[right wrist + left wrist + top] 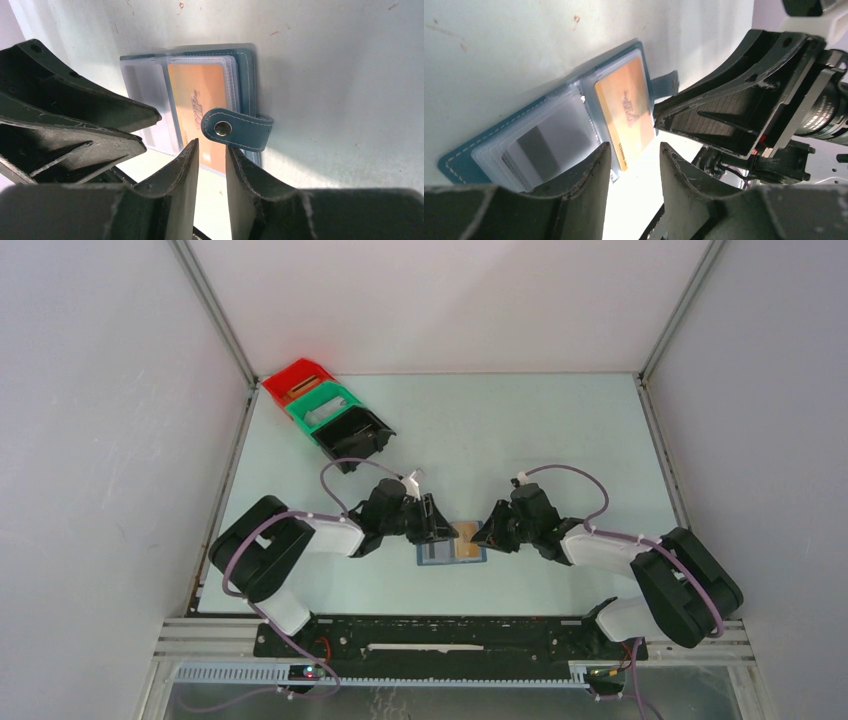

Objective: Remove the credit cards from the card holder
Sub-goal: Remove the credit card from the card holder.

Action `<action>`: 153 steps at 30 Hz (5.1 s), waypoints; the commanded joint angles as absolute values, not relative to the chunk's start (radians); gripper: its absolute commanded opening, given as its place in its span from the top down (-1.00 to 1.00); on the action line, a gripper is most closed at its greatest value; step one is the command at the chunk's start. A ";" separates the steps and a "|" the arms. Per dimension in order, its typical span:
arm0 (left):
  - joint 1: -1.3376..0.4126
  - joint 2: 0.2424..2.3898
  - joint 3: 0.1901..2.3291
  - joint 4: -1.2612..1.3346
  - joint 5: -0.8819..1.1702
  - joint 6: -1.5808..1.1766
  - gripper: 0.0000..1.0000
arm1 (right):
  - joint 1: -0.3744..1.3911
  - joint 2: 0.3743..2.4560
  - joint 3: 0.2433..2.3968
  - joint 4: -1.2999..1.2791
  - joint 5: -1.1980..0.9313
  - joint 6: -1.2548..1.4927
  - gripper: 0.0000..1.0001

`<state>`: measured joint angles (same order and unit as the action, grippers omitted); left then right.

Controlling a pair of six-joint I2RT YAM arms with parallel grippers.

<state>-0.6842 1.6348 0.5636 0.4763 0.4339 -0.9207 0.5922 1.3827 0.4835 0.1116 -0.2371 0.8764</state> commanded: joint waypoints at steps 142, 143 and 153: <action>-0.566 1.573 0.489 0.434 0.498 -0.864 1.00 | 0.629 1.497 0.581 0.108 -0.166 0.836 0.38; -0.565 1.571 0.490 0.430 0.498 -0.863 1.00 | 0.632 1.479 0.580 0.110 -0.164 0.836 0.38; -0.543 1.518 0.500 0.321 0.505 -0.808 1.00 | 0.682 1.405 0.575 0.145 -0.177 0.827 0.30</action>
